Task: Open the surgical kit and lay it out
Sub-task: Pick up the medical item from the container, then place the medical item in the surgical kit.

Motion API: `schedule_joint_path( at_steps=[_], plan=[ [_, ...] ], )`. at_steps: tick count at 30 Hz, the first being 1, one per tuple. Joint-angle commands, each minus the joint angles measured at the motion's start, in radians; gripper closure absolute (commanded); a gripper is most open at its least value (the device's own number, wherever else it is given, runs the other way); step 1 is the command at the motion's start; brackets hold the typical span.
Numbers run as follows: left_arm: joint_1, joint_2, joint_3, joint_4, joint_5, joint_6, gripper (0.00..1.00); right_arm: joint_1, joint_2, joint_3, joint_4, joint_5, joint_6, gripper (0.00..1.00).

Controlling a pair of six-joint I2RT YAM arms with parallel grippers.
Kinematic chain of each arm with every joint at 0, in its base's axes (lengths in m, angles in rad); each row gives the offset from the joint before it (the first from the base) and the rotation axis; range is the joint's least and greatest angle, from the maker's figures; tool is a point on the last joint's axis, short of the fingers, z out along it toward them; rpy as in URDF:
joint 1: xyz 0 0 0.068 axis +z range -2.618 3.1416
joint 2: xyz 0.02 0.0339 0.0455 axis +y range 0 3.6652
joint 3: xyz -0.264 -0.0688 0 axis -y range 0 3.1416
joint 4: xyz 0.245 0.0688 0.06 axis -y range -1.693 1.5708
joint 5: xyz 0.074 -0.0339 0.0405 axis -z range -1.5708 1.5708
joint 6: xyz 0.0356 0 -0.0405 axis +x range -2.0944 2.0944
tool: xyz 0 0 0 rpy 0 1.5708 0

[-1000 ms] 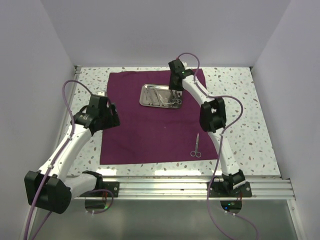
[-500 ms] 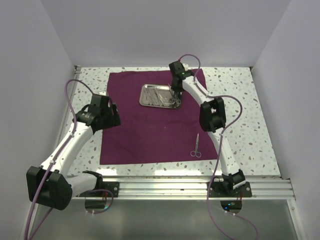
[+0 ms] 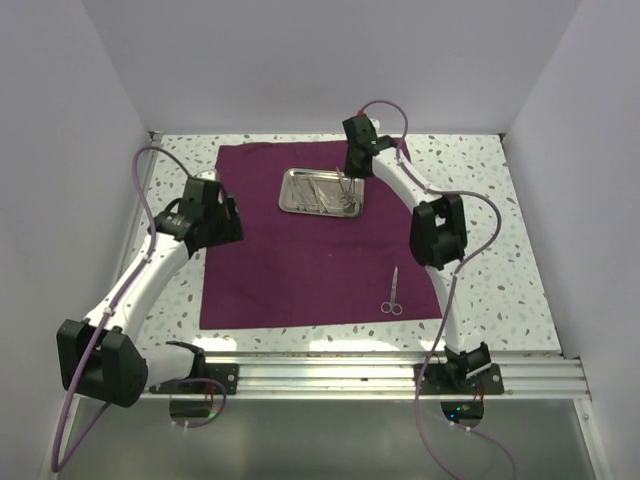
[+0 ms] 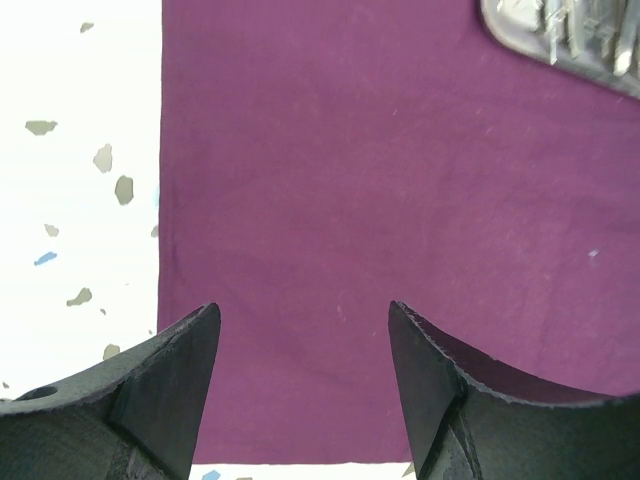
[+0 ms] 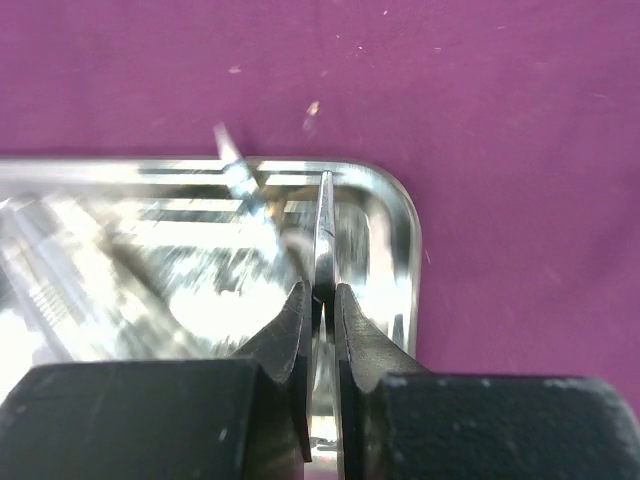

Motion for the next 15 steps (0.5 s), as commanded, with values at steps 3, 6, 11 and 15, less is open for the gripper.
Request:
schedule_joint_path(
  at_steps=[3,6,11,15],
  plan=[
    [-0.004,0.039,0.068,0.08,-0.007,0.028,0.28,0.002,-0.389,-0.258,0.115,0.007,-0.001,1.0],
    [-0.004,0.086,0.073,0.112,0.004,0.025,0.28,0.004,-0.572,-0.525,0.147,0.001,0.017,1.0],
    [-0.004,0.172,0.117,0.143,0.013,0.025,0.29,0.007,-0.828,-0.966,0.166,-0.025,0.054,1.0],
    [-0.004,0.22,0.162,0.164,0.014,0.022,0.29,0.021,-0.926,-1.181,0.176,-0.045,0.086,1.0]
  ],
)
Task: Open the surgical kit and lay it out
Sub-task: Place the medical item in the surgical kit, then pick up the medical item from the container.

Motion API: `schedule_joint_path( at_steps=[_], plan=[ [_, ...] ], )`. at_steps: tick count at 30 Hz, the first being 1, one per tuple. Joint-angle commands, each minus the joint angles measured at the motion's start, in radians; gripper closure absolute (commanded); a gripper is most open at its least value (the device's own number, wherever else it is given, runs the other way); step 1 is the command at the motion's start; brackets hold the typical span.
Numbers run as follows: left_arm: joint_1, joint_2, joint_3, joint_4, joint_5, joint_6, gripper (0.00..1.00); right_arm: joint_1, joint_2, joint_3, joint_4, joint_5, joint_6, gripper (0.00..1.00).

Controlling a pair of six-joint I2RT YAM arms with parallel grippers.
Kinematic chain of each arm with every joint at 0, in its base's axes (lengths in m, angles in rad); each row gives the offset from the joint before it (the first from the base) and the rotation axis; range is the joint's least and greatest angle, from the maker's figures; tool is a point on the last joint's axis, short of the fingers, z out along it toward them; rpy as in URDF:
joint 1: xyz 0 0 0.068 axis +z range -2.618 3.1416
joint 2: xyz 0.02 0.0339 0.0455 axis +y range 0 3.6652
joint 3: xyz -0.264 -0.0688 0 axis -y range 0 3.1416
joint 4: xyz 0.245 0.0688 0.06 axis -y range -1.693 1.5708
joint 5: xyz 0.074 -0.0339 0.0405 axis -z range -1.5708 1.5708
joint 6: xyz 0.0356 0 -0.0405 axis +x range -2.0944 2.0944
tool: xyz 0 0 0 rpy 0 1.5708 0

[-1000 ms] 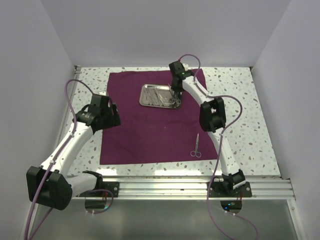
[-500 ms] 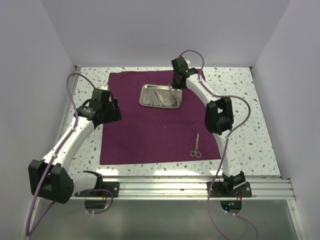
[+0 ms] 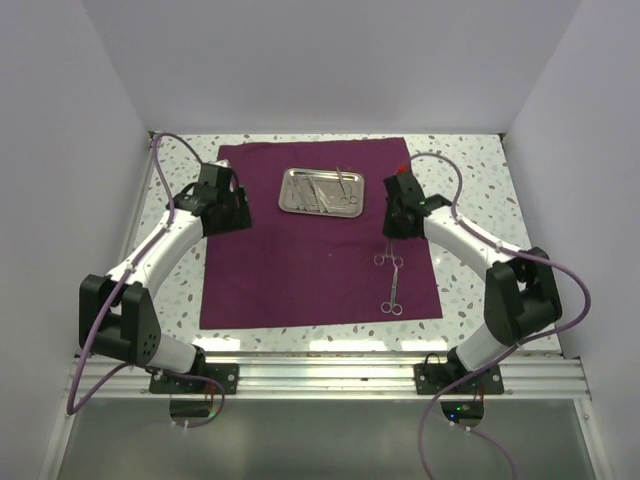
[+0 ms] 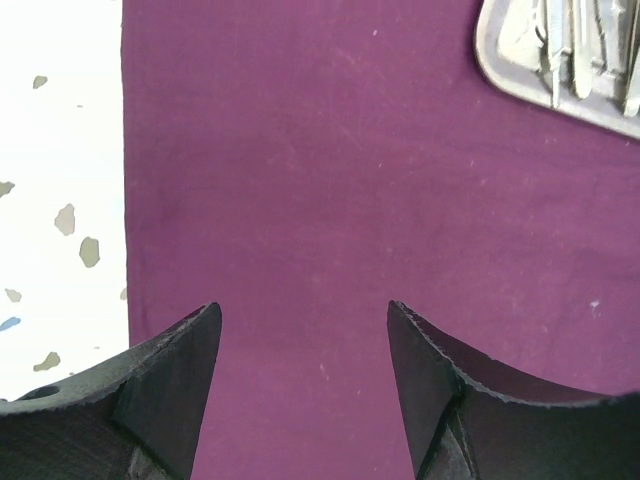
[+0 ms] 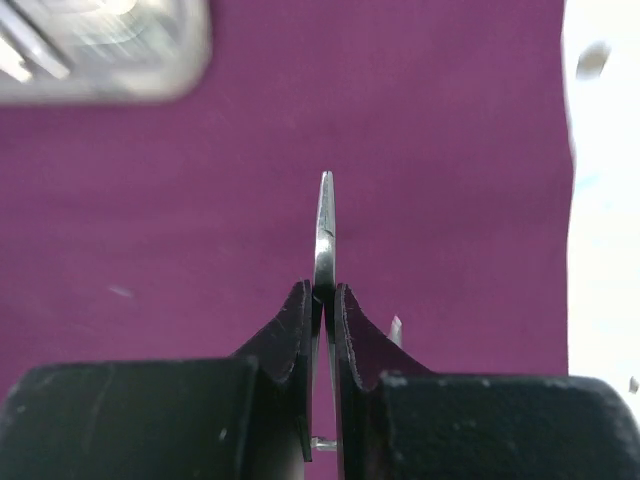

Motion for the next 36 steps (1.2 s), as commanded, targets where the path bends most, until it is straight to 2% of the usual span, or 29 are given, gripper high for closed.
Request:
schedule_joint_path(
  at_steps=[1,4,9,10,11,12,15,20,24,28,30,32,34,36],
  plan=[
    [-0.004,0.017,0.091,0.075,0.009,0.013,0.29,0.014,-0.042,-0.168,0.012,-0.027,0.049,1.0],
    [-0.004,0.033,0.123,0.067,0.018,0.01,0.3,0.014,-0.073,-0.248,0.024,-0.042,0.064,1.0],
    [-0.004,0.019,0.117,0.064,0.029,0.003,0.3,0.017,-0.068,-0.282,0.012,-0.042,0.059,1.0],
    [-0.004,0.014,0.106,0.066,0.027,0.001,0.3,0.017,-0.056,-0.276,0.002,-0.039,0.061,0.9],
    [-0.004,0.011,0.099,0.066,0.029,0.0,0.3,0.018,-0.047,-0.269,-0.01,-0.039,0.059,0.74],
    [-0.004,0.002,0.091,0.067,0.029,-0.003,0.3,0.017,-0.044,-0.263,-0.031,-0.038,0.059,0.47],
    [-0.004,-0.016,0.062,0.069,0.029,-0.013,0.3,0.018,-0.045,-0.234,-0.07,-0.024,0.052,0.33],
    [-0.004,-0.029,0.039,0.072,0.029,-0.02,0.3,0.017,-0.055,-0.112,-0.122,0.005,0.023,0.31],
    [-0.004,-0.036,0.036,0.069,0.023,-0.019,0.3,0.018,0.037,0.049,-0.088,-0.001,-0.013,0.31],
    [-0.004,-0.038,0.037,0.052,0.021,-0.016,0.31,0.018,0.241,0.349,-0.107,-0.012,-0.036,0.32],
    [-0.004,-0.045,0.039,0.041,0.017,-0.013,0.31,0.018,0.33,0.446,-0.101,-0.015,-0.046,0.32],
    [-0.004,-0.053,0.029,0.031,0.009,-0.011,0.31,0.017,0.477,0.61,-0.114,-0.03,-0.054,0.33],
    [-0.004,-0.068,0.014,0.026,0.006,-0.01,0.31,0.018,0.632,0.812,-0.171,-0.042,-0.068,0.34],
    [-0.004,-0.081,0.002,0.023,0.004,-0.01,0.31,0.017,0.72,0.936,-0.209,-0.05,-0.08,0.34]
  ],
)
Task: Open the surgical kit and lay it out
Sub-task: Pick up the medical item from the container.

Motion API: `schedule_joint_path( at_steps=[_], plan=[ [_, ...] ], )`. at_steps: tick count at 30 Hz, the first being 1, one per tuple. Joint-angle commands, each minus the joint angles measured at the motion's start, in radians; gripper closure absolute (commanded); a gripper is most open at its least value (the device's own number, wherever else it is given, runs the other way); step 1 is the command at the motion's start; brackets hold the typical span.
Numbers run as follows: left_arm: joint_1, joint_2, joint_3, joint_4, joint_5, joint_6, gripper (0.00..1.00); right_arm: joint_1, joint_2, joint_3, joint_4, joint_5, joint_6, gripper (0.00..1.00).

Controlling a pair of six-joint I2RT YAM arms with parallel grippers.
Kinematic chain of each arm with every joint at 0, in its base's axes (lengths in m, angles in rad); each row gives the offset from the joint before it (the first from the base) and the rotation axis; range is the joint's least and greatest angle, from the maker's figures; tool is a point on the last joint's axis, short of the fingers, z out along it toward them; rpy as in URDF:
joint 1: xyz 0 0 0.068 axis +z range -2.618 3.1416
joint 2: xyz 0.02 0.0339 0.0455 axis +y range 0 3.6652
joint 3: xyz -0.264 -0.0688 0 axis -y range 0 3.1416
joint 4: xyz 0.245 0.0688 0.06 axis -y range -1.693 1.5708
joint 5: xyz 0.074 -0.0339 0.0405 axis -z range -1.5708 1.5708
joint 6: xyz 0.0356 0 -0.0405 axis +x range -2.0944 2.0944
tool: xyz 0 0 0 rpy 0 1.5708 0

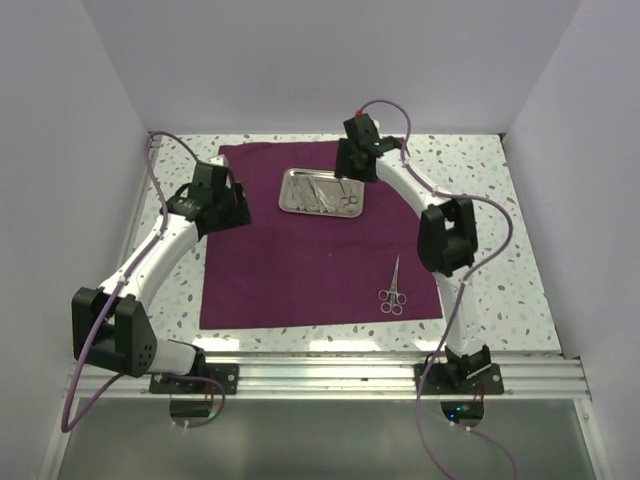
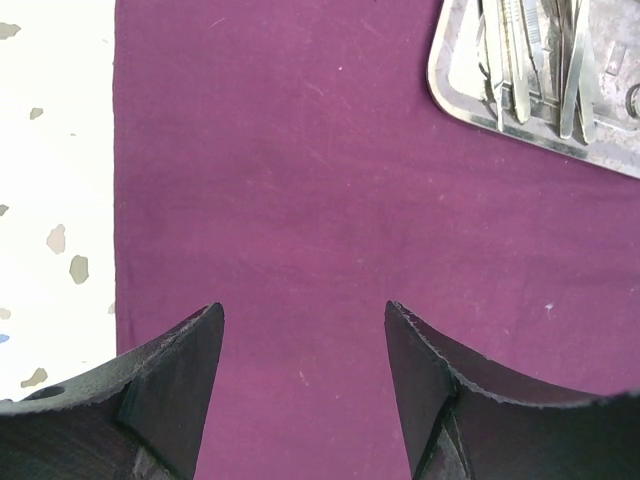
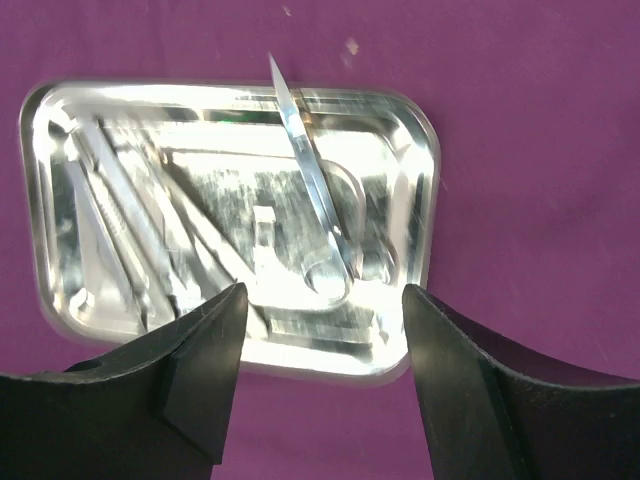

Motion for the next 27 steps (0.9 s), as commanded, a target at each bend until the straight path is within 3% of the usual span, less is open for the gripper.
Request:
schedule_joint_path(
  at_steps=[1,6,11,13,18,27],
  plan=[
    [-0.004,-0.048,-0.022,-0.012,-0.02,0.0,0.31,0.003,0.18,0.25,-0.092,-0.019,-0.044,0.34],
    [-0.004,-0.071,-0.048,-0.032,-0.033,0.01,0.31,0.0,0.319,0.441,-0.08,-0.039,-0.062,0.34],
    [-0.004,-0.086,-0.061,-0.046,-0.059,0.023,0.31,0.003,0.368,0.455,-0.038,-0.02,-0.08,0.34],
    [-0.004,-0.086,-0.065,-0.046,-0.062,0.026,0.31,0.002,0.387,0.479,-0.046,-0.014,-0.085,0.37],
    [-0.002,-0.085,-0.073,-0.037,-0.066,0.031,0.31,0.025,0.442,0.522,-0.1,0.046,-0.142,0.55],
    [-0.002,-0.077,-0.074,-0.039,-0.063,0.04,0.3,0.034,0.5,0.511,-0.155,0.073,-0.133,0.64]
  ],
)
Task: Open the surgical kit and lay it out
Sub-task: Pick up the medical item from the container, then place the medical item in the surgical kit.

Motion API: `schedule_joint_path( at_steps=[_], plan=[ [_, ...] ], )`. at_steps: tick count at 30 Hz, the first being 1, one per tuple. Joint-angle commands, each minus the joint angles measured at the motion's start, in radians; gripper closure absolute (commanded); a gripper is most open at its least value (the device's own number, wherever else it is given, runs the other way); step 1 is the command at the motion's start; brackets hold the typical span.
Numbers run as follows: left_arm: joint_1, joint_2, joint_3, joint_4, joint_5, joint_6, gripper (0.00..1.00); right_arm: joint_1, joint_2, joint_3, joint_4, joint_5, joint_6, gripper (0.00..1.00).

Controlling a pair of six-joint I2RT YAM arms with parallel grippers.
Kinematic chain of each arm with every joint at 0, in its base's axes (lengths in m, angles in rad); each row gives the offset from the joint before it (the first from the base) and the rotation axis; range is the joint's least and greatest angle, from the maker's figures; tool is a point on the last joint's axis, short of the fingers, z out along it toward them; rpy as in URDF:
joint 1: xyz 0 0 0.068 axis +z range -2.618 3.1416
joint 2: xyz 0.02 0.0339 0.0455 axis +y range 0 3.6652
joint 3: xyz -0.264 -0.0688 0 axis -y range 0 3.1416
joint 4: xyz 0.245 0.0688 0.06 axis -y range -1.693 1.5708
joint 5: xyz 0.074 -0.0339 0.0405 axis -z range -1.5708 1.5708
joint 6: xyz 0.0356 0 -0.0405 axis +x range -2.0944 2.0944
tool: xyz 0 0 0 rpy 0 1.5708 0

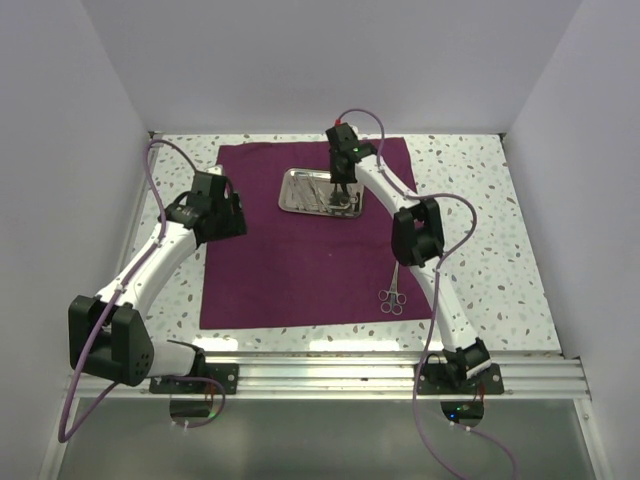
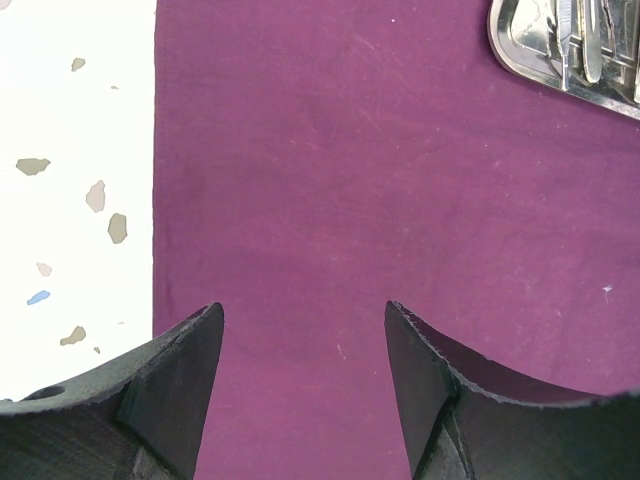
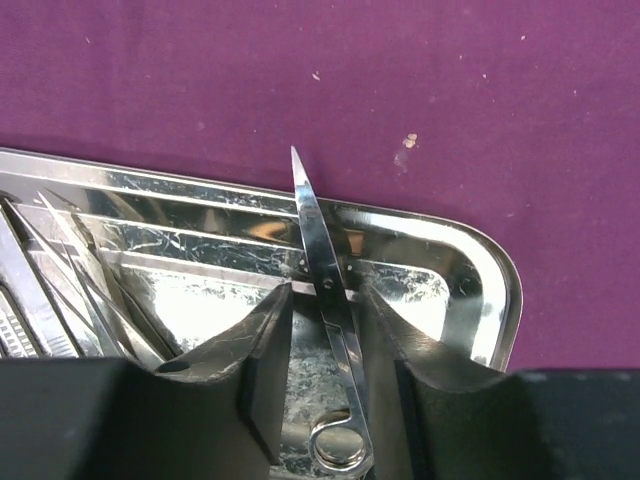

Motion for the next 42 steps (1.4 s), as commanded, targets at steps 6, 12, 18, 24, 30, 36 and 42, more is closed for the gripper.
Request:
schedule_joint_path(
  at_steps=[6,12,18,24,30,36,42],
  plan=[
    [-0.004,-0.016,0.0,-0.005,-0.007,0.025,0.3,0.006,0.051,0.011,-0.072,0.021,-0.011,0.96],
    [-0.002,-0.03,-0.009,-0.011,-0.001,0.022,0.3,0.006,-0.008,0.002,-0.064,0.061,-0.024,1.0],
    [-0.002,-0.056,0.002,-0.017,-0.004,0.019,0.3,0.0,-0.258,-0.119,0.069,0.079,-0.027,1.0],
    [-0.002,-0.053,0.023,0.007,0.013,0.035,0.3,-0.002,-0.539,-0.404,0.123,0.111,0.025,1.0],
    [-0.004,0.029,0.072,0.064,0.091,0.041,0.3,-0.002,-0.947,-1.03,0.213,0.102,0.14,1.0],
    [-0.025,0.173,0.19,0.133,0.154,0.01,0.31,0.011,-1.176,-1.399,0.172,0.027,0.213,1.0],
    [-0.082,0.463,0.456,0.122,0.154,-0.002,0.32,0.017,-1.254,-1.549,0.157,-0.011,0.244,1.0]
  ],
)
